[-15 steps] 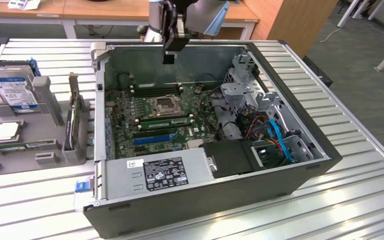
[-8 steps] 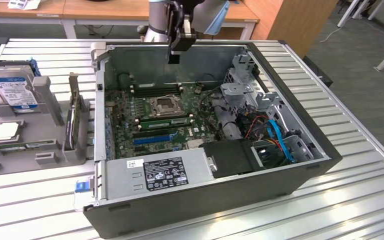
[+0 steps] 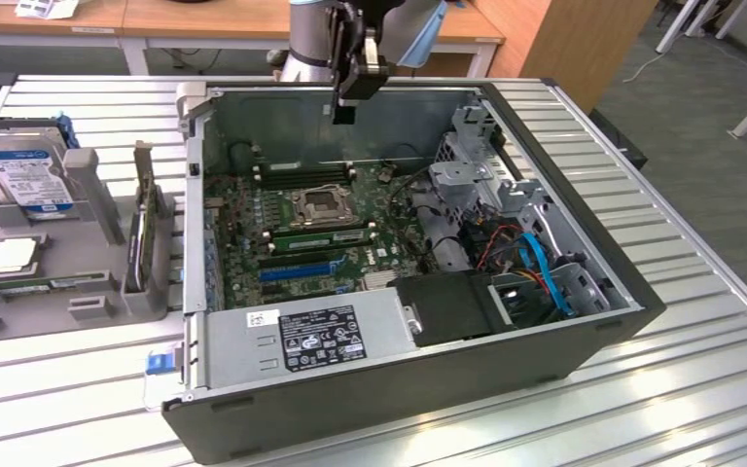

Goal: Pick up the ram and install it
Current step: 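Press down the ram until it locks into place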

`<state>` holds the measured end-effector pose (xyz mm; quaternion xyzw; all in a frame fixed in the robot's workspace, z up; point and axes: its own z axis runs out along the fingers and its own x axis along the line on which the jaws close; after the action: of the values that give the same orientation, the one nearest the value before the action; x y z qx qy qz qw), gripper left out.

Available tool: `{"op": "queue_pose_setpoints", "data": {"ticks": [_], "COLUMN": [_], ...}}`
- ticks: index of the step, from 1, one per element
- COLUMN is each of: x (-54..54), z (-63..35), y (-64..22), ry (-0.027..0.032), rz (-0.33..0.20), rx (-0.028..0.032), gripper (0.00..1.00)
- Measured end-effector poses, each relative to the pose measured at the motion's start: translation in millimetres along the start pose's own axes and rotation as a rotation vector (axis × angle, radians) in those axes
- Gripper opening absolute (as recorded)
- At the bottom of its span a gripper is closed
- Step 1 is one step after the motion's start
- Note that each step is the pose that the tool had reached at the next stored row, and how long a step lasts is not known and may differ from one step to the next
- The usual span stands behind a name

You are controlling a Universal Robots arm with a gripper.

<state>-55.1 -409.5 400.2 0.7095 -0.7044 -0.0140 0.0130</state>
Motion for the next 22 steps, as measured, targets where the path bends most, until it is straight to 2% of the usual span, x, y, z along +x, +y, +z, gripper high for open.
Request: {"op": "queue_pose_setpoints", "data": {"ticks": [7, 22], "x": [-0.1, 0.0], "z": [1.2, 24.9], "y": [-0.4, -1.2], "ry": [-0.0001, 0.0], "rz": [0.0, 0.0], "rx": [0.0, -0.0001], "gripper": [0.1, 0.1]}}
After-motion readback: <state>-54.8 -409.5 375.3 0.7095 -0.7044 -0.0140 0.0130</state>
